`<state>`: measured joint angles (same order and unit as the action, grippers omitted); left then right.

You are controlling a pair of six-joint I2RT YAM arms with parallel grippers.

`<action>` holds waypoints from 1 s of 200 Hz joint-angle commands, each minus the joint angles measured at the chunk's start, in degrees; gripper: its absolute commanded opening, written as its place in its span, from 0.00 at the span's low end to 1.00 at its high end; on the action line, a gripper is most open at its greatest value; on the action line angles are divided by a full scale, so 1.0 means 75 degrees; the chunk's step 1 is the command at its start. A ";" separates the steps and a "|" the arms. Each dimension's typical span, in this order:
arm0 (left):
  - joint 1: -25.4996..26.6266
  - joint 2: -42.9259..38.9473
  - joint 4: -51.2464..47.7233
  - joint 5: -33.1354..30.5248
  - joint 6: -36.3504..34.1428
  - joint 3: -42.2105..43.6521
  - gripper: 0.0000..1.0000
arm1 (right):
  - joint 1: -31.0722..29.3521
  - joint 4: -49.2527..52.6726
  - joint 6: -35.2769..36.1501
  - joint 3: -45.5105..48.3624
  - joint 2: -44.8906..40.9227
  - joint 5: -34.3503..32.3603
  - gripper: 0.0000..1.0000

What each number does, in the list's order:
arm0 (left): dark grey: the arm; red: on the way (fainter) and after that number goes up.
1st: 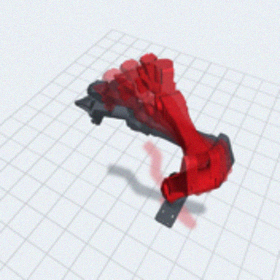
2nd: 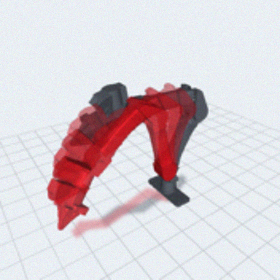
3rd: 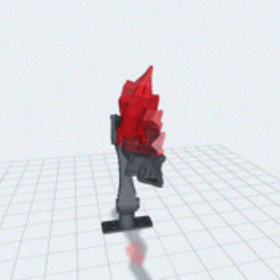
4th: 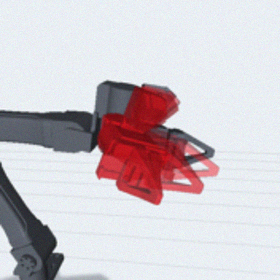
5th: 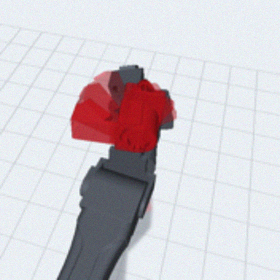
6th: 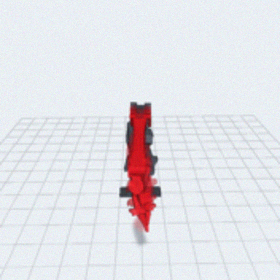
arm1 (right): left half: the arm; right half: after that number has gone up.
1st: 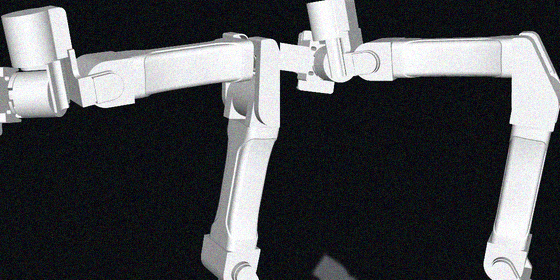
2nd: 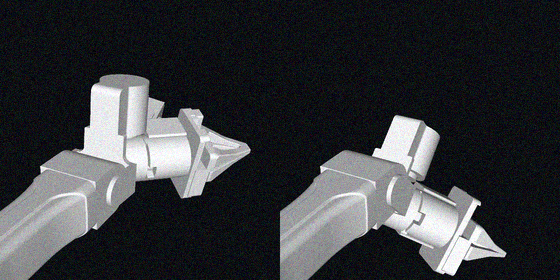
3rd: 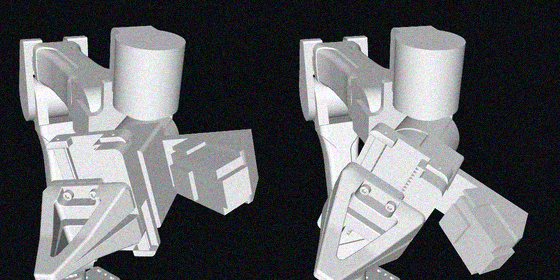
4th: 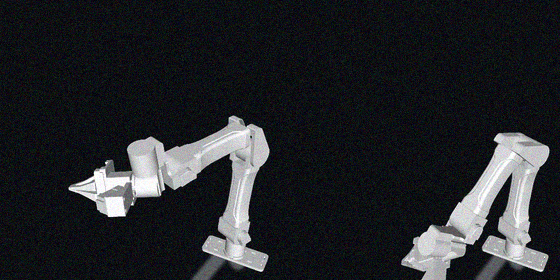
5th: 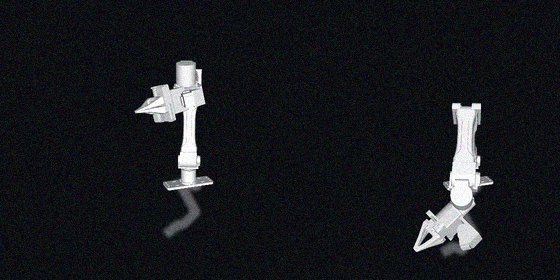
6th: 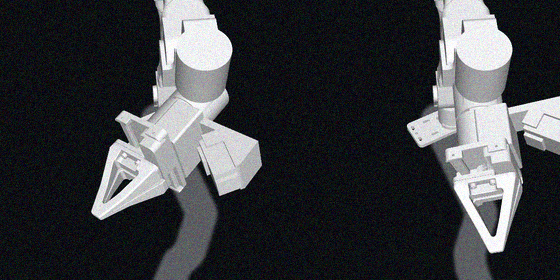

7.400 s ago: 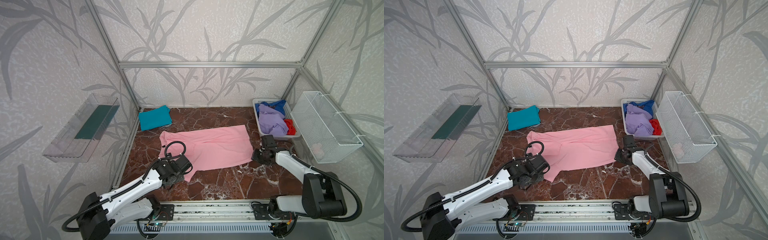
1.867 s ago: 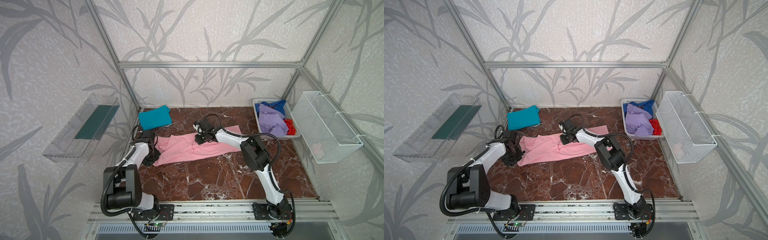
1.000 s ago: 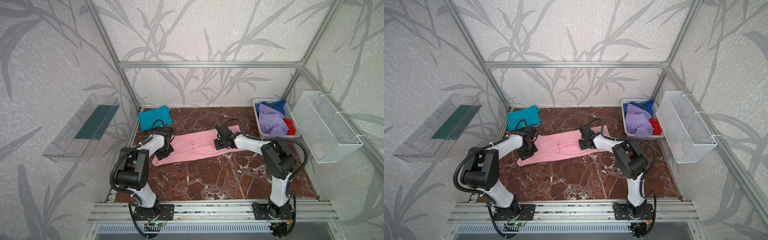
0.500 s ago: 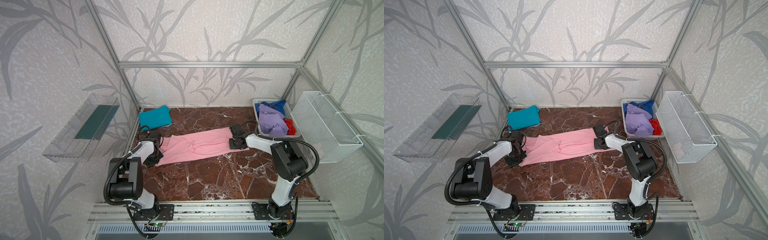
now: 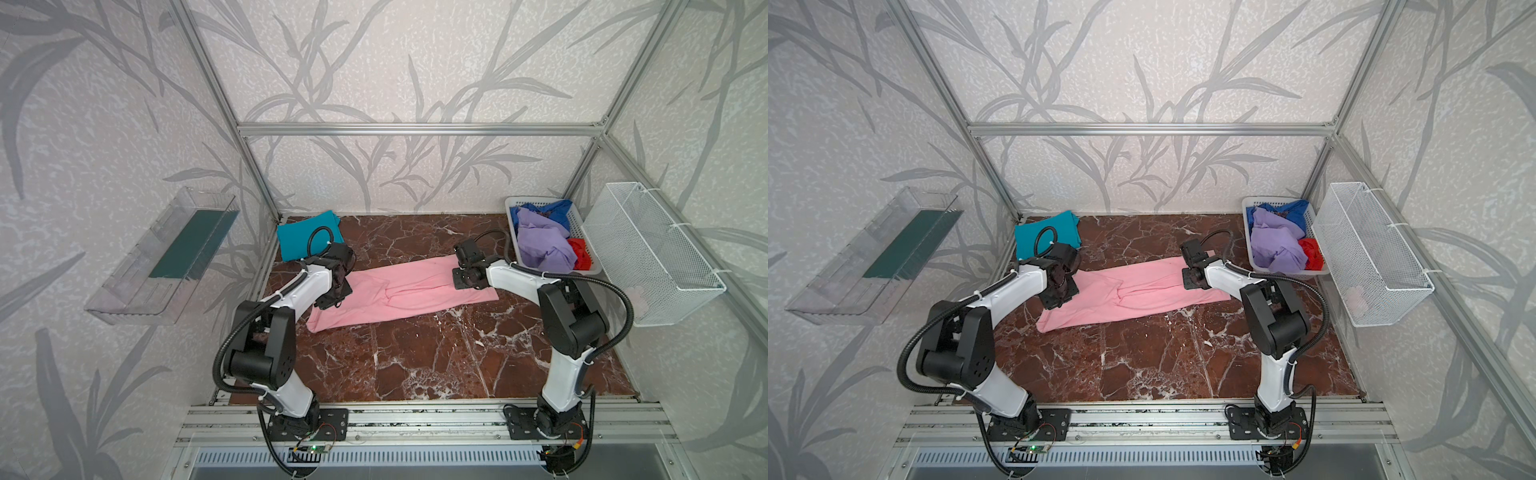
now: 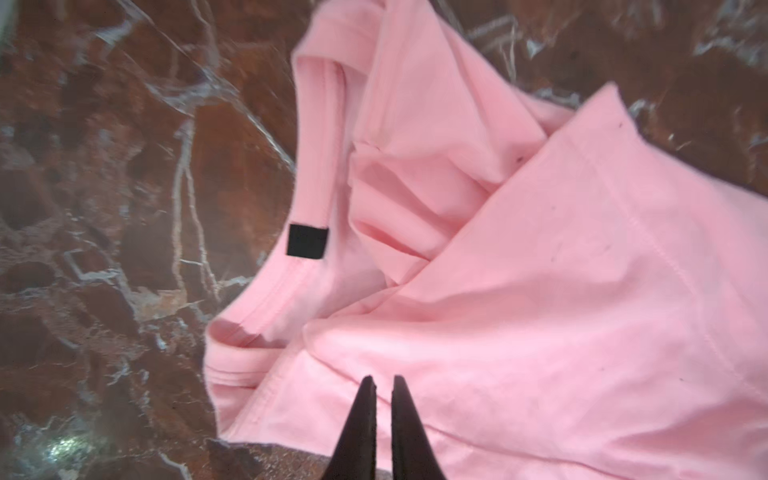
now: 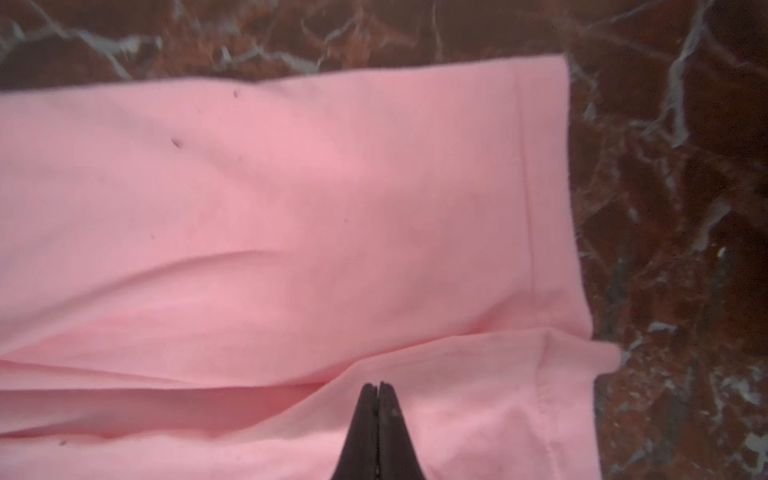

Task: Fold and stack the t-shirts

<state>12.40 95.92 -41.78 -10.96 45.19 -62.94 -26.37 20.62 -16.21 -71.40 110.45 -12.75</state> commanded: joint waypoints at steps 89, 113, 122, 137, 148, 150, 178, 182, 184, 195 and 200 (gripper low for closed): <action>0.0787 0.3890 0.0546 0.0513 -0.1017 -0.3608 0.10 | -0.2104 0.1329 -0.1511 0.3630 -0.2410 -0.0622 0.06; 0.1043 0.4969 0.0377 0.0976 -0.1320 -0.5555 0.11 | -0.3687 0.1474 -0.1571 0.3814 -0.2821 -0.0535 0.05; 0.1129 0.5403 0.0218 0.1196 -0.1396 -0.6435 0.11 | -0.4204 0.1469 -0.1286 0.3651 -0.2915 -0.0482 0.05; 0.1182 0.6222 -0.0101 0.1646 -0.1443 -0.7996 0.11 | -0.4833 0.1171 -0.0670 0.3376 -0.3090 -0.0030 0.06; 0.1200 0.6757 -0.0322 0.1948 -0.1443 -0.9002 0.12 | -0.4964 0.0884 -0.0334 0.3159 -0.3245 0.0428 0.07; 0.1195 0.6851 -0.0353 0.2008 -0.1446 -0.9202 0.12 | -0.4967 0.0851 -0.0303 0.3104 -0.3276 0.0495 0.07; 0.1183 0.7563 -0.0570 0.2565 -0.1593 -1.1396 0.18 | -0.4942 0.0482 -0.0010 0.2481 -0.3767 0.0452 0.10; 0.1182 0.7543 -0.0570 0.2665 -0.1631 -1.1564 0.19 | -0.4918 0.0422 0.0059 0.2416 -0.3828 0.0347 0.10; 0.1182 0.7525 -0.0579 0.2709 -0.1640 -1.1638 0.20 | -0.4888 0.0387 0.0095 0.2385 -0.3852 0.0302 0.10; 0.1170 0.7309 -0.0605 0.2850 -0.1797 -1.1811 0.24 | -0.4632 0.0108 0.0348 0.2271 -0.3993 0.0190 0.10; 0.1170 0.7115 -0.0615 0.2866 -0.1878 -1.1781 0.26 | -0.4427 0.0058 0.0393 0.2183 -0.4042 0.0195 0.10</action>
<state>21.65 153.51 -43.31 6.28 34.13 -146.85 -63.07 25.06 -17.34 -51.81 83.57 -10.11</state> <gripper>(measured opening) 0.221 0.099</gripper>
